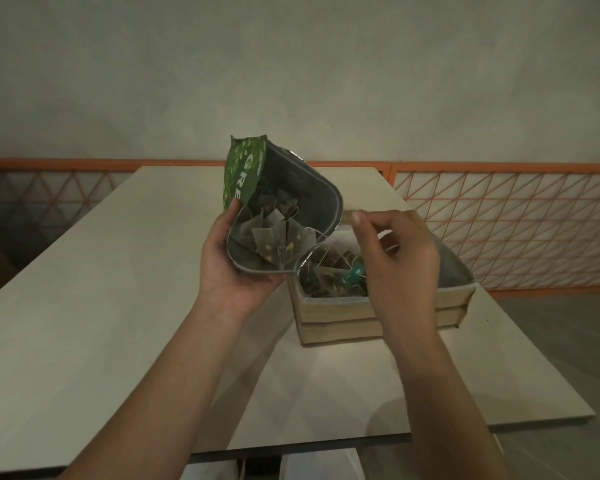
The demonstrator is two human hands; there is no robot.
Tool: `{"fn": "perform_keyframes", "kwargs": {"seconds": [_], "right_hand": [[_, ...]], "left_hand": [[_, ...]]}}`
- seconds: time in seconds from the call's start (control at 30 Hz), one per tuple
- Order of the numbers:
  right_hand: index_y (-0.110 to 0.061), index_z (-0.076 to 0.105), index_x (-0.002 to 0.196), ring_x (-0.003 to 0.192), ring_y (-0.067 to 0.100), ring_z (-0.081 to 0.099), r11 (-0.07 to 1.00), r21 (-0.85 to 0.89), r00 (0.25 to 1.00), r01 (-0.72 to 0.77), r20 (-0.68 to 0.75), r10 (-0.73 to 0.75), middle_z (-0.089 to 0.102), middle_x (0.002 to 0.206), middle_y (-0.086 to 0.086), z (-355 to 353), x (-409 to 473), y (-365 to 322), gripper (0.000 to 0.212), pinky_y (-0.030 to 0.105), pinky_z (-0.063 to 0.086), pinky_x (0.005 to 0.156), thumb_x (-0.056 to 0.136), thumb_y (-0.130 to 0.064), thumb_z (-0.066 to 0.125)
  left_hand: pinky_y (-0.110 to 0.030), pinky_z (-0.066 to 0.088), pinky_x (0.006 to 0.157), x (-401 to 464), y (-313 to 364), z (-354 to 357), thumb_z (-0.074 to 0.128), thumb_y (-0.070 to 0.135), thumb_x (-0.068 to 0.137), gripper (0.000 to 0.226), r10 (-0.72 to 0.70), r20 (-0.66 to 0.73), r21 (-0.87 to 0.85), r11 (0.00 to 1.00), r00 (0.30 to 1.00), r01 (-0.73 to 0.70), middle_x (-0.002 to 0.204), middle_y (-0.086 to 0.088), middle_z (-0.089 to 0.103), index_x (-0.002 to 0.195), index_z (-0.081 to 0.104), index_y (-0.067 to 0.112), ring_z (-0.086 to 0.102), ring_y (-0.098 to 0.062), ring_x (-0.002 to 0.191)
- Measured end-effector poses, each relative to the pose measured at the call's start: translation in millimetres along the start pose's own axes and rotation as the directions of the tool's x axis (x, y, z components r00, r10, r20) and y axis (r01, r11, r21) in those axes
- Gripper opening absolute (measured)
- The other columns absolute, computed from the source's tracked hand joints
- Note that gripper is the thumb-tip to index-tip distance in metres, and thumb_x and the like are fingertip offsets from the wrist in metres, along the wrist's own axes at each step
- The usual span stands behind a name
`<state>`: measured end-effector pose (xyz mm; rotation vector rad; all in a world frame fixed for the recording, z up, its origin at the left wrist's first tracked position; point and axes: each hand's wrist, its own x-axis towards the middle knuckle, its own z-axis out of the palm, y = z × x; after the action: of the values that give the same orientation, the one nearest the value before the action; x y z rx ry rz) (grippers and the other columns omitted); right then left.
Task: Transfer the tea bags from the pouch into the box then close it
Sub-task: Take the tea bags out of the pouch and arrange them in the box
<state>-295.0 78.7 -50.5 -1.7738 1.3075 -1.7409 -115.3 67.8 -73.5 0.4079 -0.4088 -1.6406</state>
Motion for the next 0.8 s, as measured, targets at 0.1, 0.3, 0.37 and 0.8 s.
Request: {"fn": "perform_keyframes", "kwargs": {"seconds": [0.1, 0.3, 0.37, 0.8], "right_hand": [[-0.034, 0.053, 0.088, 0.082, -0.004, 0.057, 0.987, 0.032, 0.984, -0.156, 0.091, 0.153, 0.061, 0.089, -0.012, 0.0, -1.3, 3.2, 0.009, 0.007, 0.042, 0.064, 0.096, -0.037, 0.052], [-0.022, 0.051, 0.086, 0.075, 0.000, 0.068, 0.939, 0.135, 0.896, -0.315, 0.368, 0.248, 0.068, 0.089, -0.004, 1.2, -3.0, 10.1, 0.020, 0.012, 0.046, 0.061, 0.099, -0.037, 0.049], [-0.021, 0.054, 0.082, 0.069, 0.005, 0.066, 0.948, 0.136, 0.869, -0.288, 0.454, 0.198, 0.068, 0.081, -0.006, -2.7, -1.9, 11.3, 0.020, 0.013, 0.046, 0.062, 0.095, -0.036, 0.056], [-0.023, 0.073, 0.090, 0.060, -0.005, 0.050, 0.999, 0.037, 0.943, 0.003, 0.333, -0.015, 0.061, 0.072, -0.014, -7.8, 19.2, 8.9, 0.008, 0.008, 0.036, 0.058, 0.087, -0.029, 0.070]], "left_hand": [[-0.046, 0.053, 0.096, 0.6, -0.5, -0.9, 0.055, 0.052, 0.093, 0.057, 0.001, -0.010, 0.005, 1.000, 1.000, -0.001, 0.144, -0.014, 0.057, 0.141, 0.057, 0.021, 0.054, -0.036, 0.132], [-0.047, 0.046, 0.105, 2.0, 1.4, -0.4, 0.055, 0.053, 0.093, 0.059, -0.001, -0.024, 0.033, 0.999, 1.000, 0.001, 0.147, -0.013, 0.054, 0.143, 0.055, 0.022, 0.049, -0.035, 0.136], [-0.047, 0.049, 0.102, 2.1, 1.4, 0.8, 0.054, 0.053, 0.093, 0.059, 0.001, -0.019, 0.028, 1.000, 1.000, 0.000, 0.146, -0.012, 0.055, 0.143, 0.055, 0.023, 0.053, -0.034, 0.133], [-0.051, 0.043, 0.109, 2.5, 0.6, 0.7, 0.056, 0.050, 0.093, 0.057, -0.011, 0.007, -0.018, 1.000, 1.000, 0.011, 0.146, -0.016, 0.054, 0.143, 0.056, 0.021, 0.052, -0.039, 0.133]]}}
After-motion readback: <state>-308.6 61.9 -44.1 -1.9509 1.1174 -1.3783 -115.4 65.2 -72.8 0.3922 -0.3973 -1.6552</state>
